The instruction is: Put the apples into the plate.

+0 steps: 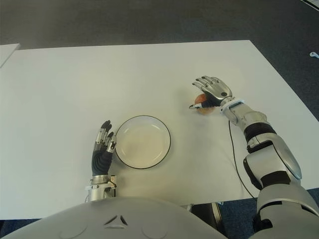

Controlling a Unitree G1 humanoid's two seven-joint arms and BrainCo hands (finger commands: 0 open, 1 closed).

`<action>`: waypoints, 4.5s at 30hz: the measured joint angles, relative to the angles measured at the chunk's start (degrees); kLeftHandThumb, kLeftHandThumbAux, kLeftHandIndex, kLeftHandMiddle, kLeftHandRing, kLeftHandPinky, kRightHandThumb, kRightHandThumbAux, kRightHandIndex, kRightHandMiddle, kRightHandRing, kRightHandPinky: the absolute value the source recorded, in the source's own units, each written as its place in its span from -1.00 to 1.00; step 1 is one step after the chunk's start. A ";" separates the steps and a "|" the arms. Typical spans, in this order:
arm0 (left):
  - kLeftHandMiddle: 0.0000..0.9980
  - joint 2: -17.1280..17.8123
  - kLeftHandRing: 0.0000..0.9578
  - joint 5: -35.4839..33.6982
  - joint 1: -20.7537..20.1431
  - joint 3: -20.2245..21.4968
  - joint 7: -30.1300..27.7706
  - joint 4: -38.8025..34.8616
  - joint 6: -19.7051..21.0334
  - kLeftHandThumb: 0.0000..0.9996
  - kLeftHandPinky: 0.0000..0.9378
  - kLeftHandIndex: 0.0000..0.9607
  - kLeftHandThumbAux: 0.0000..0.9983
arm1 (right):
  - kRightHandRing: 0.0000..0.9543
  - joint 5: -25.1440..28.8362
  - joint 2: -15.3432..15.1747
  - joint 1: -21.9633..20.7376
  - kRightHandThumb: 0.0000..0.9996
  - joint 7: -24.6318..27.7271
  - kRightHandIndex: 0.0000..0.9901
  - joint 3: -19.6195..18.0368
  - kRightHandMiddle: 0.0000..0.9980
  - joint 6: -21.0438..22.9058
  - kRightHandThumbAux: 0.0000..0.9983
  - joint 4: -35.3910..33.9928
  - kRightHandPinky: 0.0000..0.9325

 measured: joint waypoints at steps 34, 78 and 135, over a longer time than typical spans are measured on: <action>-1.00 1.19 -1.00 -2.15 -1.70 3.38 -1.11 5.53 -7.46 -1.00 -1.00 -1.00 -0.06 | -1.00 3.57 5.55 -0.11 -0.55 1.04 -1.00 3.41 -1.00 2.79 -0.48 4.84 -1.00; -1.00 1.20 -1.00 -4.19 -0.60 5.03 -4.81 3.73 -6.25 -1.00 -1.00 -1.00 -0.11 | -1.00 8.38 6.46 0.62 -0.50 0.72 -1.00 4.22 -1.00 3.46 -0.45 7.18 -1.00; -1.00 0.53 -1.00 -3.48 3.83 5.31 -6.00 -1.84 -0.83 -1.00 -1.00 -1.00 -0.15 | 0.18 7.37 4.88 0.60 0.40 -7.10 -0.12 8.25 0.19 4.69 0.40 9.58 0.20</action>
